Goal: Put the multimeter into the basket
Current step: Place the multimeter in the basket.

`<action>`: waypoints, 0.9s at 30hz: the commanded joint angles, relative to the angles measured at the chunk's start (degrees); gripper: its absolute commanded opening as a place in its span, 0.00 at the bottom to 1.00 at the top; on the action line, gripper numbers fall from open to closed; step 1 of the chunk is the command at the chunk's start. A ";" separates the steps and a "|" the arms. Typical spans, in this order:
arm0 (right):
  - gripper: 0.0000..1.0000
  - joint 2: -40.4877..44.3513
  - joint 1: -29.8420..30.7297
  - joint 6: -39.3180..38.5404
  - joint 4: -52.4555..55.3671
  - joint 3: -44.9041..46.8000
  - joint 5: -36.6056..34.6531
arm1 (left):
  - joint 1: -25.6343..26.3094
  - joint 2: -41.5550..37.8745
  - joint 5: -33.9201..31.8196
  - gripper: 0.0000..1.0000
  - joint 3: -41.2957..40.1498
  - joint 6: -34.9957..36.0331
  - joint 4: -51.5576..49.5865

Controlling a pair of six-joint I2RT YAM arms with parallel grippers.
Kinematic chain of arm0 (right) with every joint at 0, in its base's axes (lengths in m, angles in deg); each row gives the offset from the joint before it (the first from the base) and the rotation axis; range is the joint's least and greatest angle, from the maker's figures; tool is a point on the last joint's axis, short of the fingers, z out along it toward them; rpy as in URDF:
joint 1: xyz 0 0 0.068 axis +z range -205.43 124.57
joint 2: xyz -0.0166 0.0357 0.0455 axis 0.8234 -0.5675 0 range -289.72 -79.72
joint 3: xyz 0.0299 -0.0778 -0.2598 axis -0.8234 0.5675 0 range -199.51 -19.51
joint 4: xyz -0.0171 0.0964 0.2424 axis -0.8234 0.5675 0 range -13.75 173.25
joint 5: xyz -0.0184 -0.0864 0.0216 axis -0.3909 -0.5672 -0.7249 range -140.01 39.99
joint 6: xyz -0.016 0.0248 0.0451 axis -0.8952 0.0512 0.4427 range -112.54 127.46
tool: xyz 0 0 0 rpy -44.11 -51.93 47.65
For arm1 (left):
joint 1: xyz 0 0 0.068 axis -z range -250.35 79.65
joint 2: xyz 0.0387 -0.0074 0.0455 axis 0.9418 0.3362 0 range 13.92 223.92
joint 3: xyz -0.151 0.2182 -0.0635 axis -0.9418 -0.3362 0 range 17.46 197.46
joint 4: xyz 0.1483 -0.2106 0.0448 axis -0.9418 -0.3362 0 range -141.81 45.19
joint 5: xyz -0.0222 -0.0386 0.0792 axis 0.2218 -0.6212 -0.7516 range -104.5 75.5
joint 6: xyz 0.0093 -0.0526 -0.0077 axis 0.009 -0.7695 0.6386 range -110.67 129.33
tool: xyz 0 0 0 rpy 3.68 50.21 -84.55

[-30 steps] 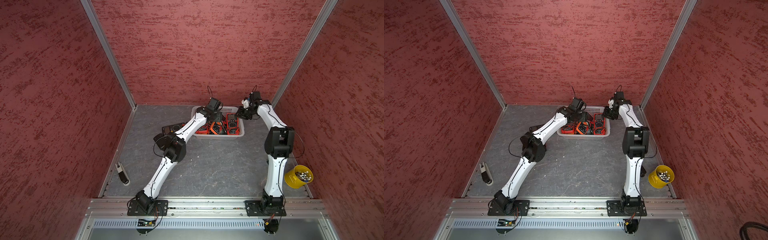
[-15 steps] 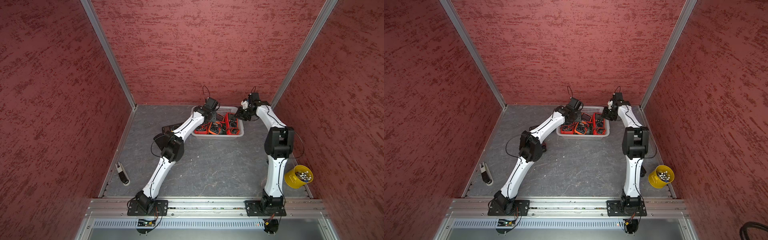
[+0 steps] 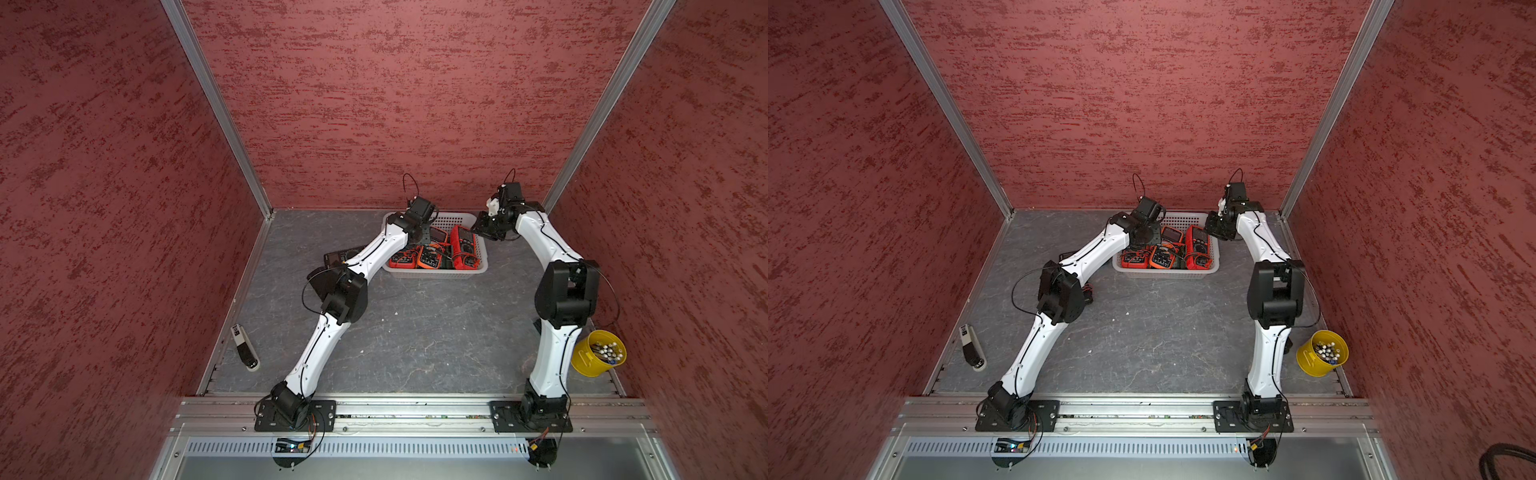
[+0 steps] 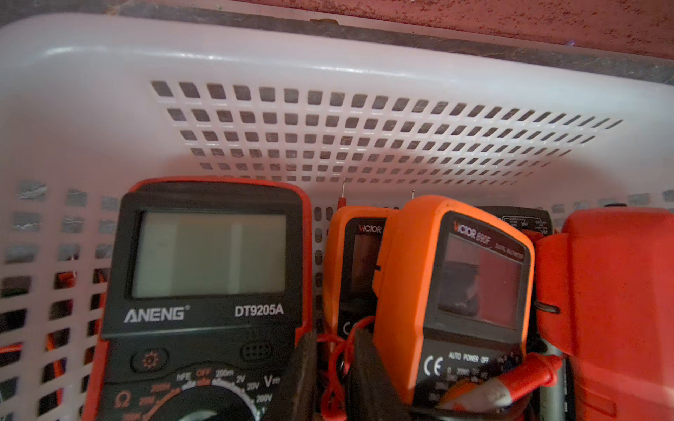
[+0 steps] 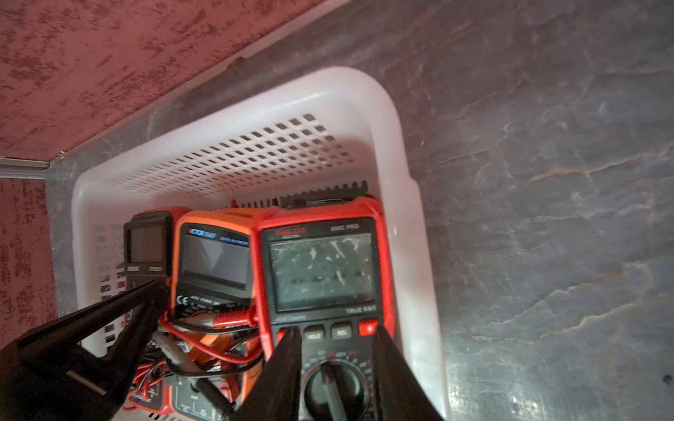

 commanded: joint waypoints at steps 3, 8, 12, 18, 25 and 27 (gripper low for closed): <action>0.30 2.40 4.05 -1.43 -2.50 -2.13 -3.00 | -0.19 -1.54 0.26 0.22 -2.21 -0.29 -2.50; 0.26 -3.35 7.48 -3.06 0.76 -6.70 -3.83 | -0.29 -2.82 0.89 0.22 -4.63 -0.85 -1.49; 0.25 -6.71 9.41 -3.77 3.18 -9.69 -7.53 | -0.38 -3.09 1.12 0.21 -5.37 -1.41 -1.40; 0.22 -14.08 9.80 -3.49 10.17 -17.22 -15.68 | -0.55 -3.20 1.39 0.21 -5.82 -1.72 -0.87; 0.22 -20.68 9.81 -4.06 14.21 -25.19 -16.57 | -0.73 -3.38 1.34 0.20 -5.90 -2.00 -0.87; 0.22 -22.25 9.80 -4.02 15.09 -27.43 -16.05 | -0.73 -3.47 1.21 0.20 -5.90 -2.06 -0.85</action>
